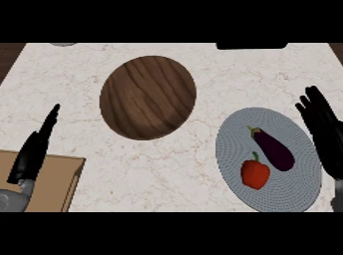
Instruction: Pick the eggplant from the placemat and place it in the bowl
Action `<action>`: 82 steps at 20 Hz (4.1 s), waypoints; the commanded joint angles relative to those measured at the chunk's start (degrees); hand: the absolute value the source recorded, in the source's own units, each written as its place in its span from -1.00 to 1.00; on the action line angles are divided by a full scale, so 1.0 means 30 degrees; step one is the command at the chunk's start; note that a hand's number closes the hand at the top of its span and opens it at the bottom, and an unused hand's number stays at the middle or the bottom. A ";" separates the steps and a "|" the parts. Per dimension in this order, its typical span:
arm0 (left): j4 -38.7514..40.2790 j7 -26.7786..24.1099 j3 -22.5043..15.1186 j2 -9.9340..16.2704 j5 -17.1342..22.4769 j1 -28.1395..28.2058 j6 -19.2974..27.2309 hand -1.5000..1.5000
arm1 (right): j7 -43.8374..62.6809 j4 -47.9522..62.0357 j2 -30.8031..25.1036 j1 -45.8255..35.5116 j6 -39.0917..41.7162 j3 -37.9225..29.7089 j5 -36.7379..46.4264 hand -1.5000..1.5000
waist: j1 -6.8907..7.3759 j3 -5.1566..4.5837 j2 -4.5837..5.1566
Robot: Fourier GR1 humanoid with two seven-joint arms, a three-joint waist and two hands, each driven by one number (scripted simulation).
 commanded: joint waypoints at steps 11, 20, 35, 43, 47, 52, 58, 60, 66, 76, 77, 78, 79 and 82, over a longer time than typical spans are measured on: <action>-0.2760 -0.2108 0.4629 -0.1265 0.5214 -0.2537 -0.1234 0.00 | -0.7968 -0.3700 -0.1498 -0.0699 0.8978 0.6847 0.5204 -1.00 | 0.0318 -0.0160 0.0189; -0.2965 -0.2061 0.5429 -0.1319 0.5672 -0.2104 -0.1905 0.00 | -0.9813 -0.6408 -0.6526 -0.0619 1.0495 0.3739 0.8140 -1.00 | -0.0118 -0.0219 0.0209; -0.2847 -0.2054 0.6273 -0.1021 0.6041 -0.2304 -0.3005 0.00 | -0.6241 -0.6253 -1.4338 -0.5046 1.8729 0.1939 1.0101 -1.00 | 0.0606 -0.0231 0.0363; -0.3449 -0.1002 0.6434 -0.1642 0.5219 -0.2566 -0.2644 0.00 | -0.8079 -0.4509 -1.2140 -0.5105 1.9774 0.2889 1.4402 -1.00 | 0.0284 -0.0190 0.0314; -0.4543 -0.0476 0.6204 -0.1973 0.4634 -0.2113 -0.2535 0.00 | -0.7644 -0.2953 -0.9792 -0.6189 1.9800 0.4130 1.6127 -1.00 | 0.0419 -0.0193 0.0314; -0.2970 -0.0938 0.6868 -0.1775 0.4625 -0.3196 -0.3351 0.00 | -1.0275 0.0484 -0.9492 -0.7422 1.9161 0.4488 1.8013 -1.00 | 0.0518 -0.0194 0.0388; -0.3742 -0.0896 0.7930 -0.1685 0.4854 -0.2466 -0.4160 0.00 | -0.8960 0.0460 -0.7174 -0.5933 1.8138 0.5208 2.0220 -1.00 | 0.0335 -0.0198 0.0320; -0.2729 -0.1092 0.8132 -0.1722 0.4859 -0.2928 -0.4350 0.00 | -1.0575 0.3029 -0.7139 -0.7127 1.7206 0.5365 2.1254 -1.00 | 0.0411 -0.0196 0.0362; -0.3462 -0.0951 0.7351 -0.3082 0.3702 -0.2552 -0.3688 0.00 | -1.2563 0.4166 -0.6758 -0.6269 1.6087 0.4793 2.2533 -1.00 | 0.0296 -0.0196 0.0317; -0.3389 -0.0626 0.8134 -0.2703 0.3535 -0.2699 -0.4432 0.00 | -1.4202 0.7687 -0.4340 -0.7774 1.4468 0.6194 2.4609 -1.00 | 0.0443 -0.0193 0.0347; -0.2377 -0.2222 0.7715 -0.3870 0.2751 -0.2462 -0.3843 0.00 | -1.3875 0.6553 -0.4717 -0.6540 1.4216 0.6075 2.4953 -1.00 | 0.0264 -0.0200 0.0324; -0.5362 -0.0408 0.8371 -0.2873 0.3765 -0.0895 -0.4574 0.00 | -1.3726 0.6074 -0.4863 -0.6278 1.4464 0.5804 2.4878 -1.00 | 0.0368 -0.0195 0.0276; -0.4128 -0.0731 0.8195 -0.3103 0.3207 -0.1861 -0.4401 0.00 | -1.3152 0.6318 -0.4228 -0.6806 1.5170 0.5843 2.5208 -1.00 | 0.0312 -0.0199 0.0299; -0.4437 -0.0885 0.8021 -0.3469 0.2949 -0.2010 -0.4218 0.00 | -1.4209 0.8771 -0.3751 -0.6713 1.3268 0.6188 2.6173 -1.00 | 0.0377 -0.0192 0.0321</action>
